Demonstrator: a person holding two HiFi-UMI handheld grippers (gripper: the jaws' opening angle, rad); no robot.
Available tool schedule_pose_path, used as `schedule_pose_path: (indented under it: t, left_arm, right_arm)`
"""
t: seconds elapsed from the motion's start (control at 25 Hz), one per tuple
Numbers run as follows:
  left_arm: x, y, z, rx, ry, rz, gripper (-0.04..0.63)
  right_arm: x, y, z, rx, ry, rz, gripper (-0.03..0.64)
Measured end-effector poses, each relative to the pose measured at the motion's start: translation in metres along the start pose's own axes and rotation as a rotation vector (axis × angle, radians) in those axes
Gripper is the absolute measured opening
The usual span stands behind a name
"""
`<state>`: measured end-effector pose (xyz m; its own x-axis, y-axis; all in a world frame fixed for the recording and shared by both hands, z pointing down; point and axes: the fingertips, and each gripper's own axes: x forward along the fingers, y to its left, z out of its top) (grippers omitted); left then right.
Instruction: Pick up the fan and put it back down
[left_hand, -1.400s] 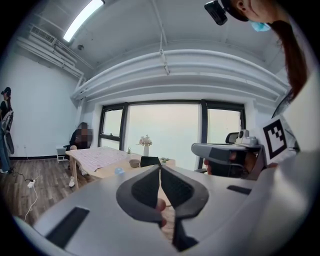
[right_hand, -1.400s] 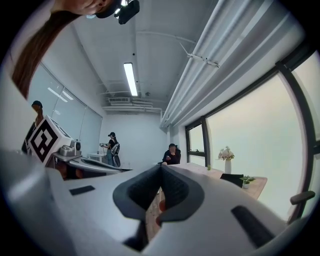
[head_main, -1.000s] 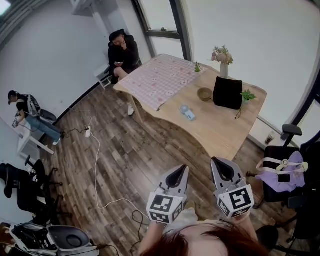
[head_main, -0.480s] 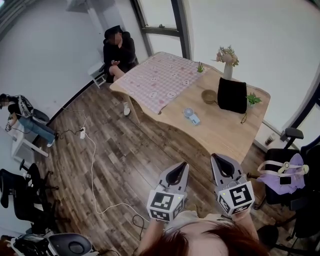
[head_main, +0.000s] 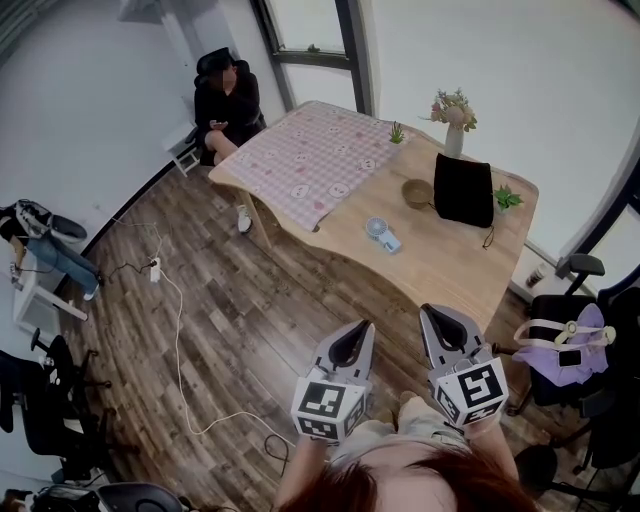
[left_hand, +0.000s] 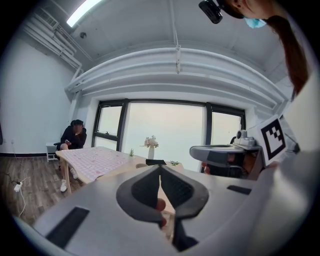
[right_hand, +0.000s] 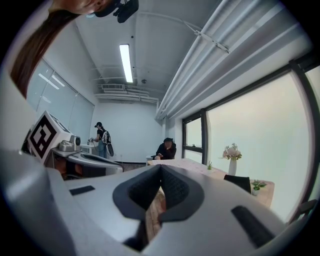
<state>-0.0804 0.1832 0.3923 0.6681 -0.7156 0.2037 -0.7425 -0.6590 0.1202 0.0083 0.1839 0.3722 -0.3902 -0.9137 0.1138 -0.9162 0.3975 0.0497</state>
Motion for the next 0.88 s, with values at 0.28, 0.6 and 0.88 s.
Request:
schedule_pose_path:
  t: [0.28,0.6,0.88]
  left_arm:
    - [0.017,0.013,0.002,-0.003,-0.001,-0.001,0.014]
    - [0.054,0.036,0.007,0.002,0.005,0.005,0.014]
    - [0.094,0.059,0.014,0.003,0.013,0.014,0.014]
  right_arm:
    - [0.021,-0.010,0.003,-0.008,0.001,0.000,0.000]
    - [0.060,-0.036,0.000,0.015,-0.004,0.012,0.000]
    - [0.098,-0.062,-0.005,0.004,0.018,0.023,0.000]
